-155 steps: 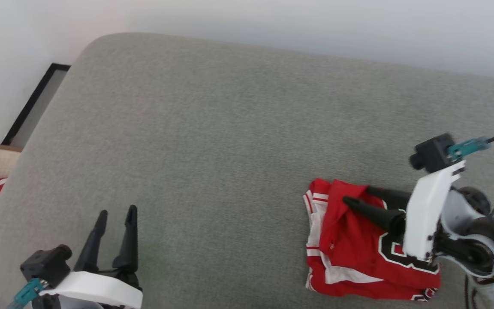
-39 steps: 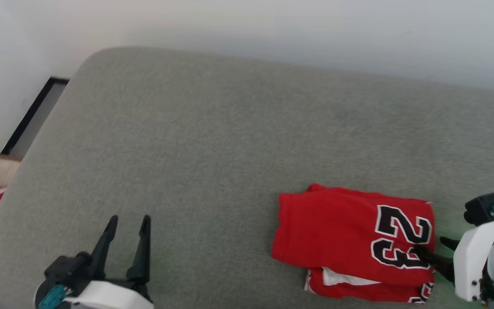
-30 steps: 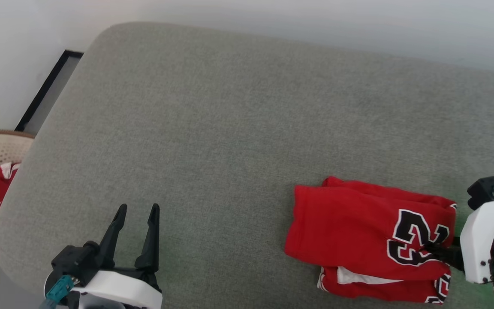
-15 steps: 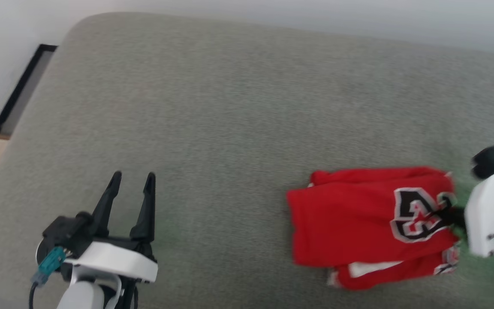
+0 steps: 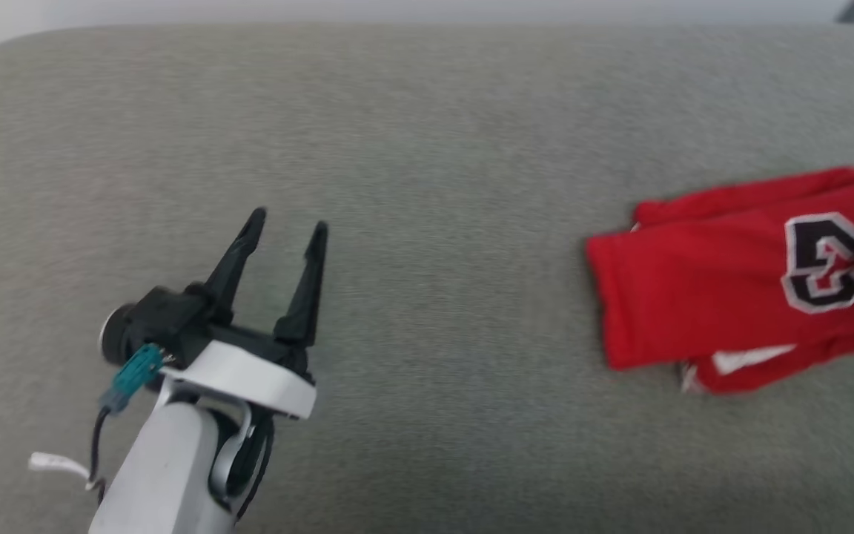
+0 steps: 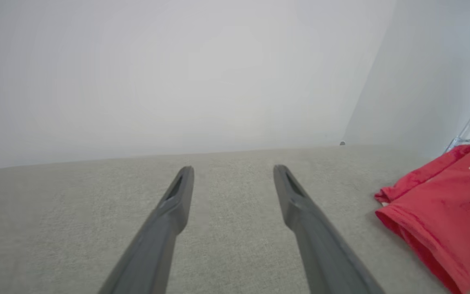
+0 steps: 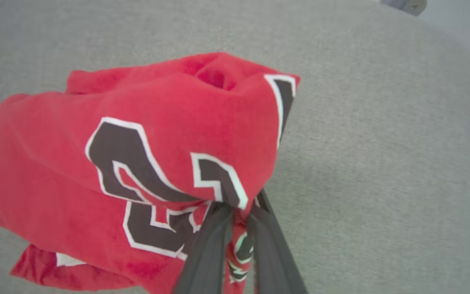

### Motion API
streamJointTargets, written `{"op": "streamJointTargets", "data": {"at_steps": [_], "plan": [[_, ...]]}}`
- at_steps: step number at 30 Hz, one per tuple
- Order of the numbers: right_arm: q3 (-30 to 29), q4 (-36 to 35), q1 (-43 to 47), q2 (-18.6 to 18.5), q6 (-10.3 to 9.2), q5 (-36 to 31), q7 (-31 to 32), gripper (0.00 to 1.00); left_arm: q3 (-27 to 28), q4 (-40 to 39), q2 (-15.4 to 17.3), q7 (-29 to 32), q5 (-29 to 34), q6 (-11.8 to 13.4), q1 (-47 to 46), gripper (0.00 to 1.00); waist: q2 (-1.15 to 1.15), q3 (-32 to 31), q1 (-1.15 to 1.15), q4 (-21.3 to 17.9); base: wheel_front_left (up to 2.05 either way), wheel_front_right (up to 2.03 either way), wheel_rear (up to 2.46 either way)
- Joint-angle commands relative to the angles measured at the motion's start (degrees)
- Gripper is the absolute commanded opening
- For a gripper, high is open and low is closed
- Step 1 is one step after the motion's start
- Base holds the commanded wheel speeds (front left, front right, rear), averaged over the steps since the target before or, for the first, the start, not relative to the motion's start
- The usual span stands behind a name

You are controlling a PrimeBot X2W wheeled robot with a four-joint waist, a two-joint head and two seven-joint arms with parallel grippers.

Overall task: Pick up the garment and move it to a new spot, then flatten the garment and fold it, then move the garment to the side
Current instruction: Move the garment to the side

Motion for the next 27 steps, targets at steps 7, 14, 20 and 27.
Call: {"op": "streamJointTargets", "data": {"at_steps": [7,14,20,27], "plan": [[1.78,3.55,-6.45,-4.21,-0.04,-2.31,-6.69,0.00,-4.82,1.37,0.65,-0.29,-0.07,-0.19,-6.65,1.00,0.00,4.67,0.00,-7.48,0.00,0.00,0.00],[3.87,11.23,-12.90,-5.91,-0.04,-5.26,-14.59,0.00,-10.92,2.77,1.03,-0.29,-0.90,-0.19,-13.39,1.00,0.00,8.09,0.00,-10.63,0.00,0.00,0.00],[6.12,19.37,-18.59,-6.21,-0.04,-9.34,-20.47,0.00,-15.89,3.74,0.29,-0.29,-1.55,-0.19,-18.24,1.00,0.00,10.95,0.00,-11.45,0.00,0.00,0.00],[8.68,30.33,-24.69,-3.57,-0.04,-15.07,-26.38,0.00,-18.61,4.53,-0.21,-0.29,-1.86,-0.19,-21.51,1.00,0.00,13.89,0.00,-10.57,0.00,0.00,0.00]]}}
